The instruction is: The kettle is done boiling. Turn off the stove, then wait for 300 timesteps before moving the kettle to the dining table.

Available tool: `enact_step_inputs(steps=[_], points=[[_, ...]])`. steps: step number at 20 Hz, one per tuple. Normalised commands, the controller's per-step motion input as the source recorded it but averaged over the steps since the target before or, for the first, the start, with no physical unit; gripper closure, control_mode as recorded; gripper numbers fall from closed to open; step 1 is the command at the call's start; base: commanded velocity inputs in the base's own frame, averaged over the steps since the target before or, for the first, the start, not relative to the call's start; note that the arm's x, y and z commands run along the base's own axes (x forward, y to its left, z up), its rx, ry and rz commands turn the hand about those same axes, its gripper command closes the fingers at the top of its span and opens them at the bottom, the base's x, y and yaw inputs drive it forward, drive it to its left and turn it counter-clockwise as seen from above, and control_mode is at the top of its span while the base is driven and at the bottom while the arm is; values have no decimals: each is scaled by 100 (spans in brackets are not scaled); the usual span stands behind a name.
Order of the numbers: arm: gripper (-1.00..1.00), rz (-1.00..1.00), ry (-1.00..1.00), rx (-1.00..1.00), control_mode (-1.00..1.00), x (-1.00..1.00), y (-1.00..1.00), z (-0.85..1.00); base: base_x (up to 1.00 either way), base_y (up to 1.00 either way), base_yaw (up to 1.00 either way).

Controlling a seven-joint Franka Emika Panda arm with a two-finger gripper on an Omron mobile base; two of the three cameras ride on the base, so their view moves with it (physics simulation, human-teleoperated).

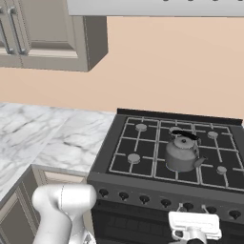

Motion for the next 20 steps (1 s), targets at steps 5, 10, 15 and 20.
enact_step_inputs(steps=[5, 10, 15, 20], points=[[-100, 0, -11, -7, -100, 0, 0, 50, 0, 0, 0], [-100, 0, -9, -12, -100, 0, 0, 46, 0, 0, 0], [-100, 0, -6, -17, -100, 2, 0, 51, 0, 0, 0], [-100, 0, -2, -16, -100, 9, 0, 54, 0, 0, 0]])
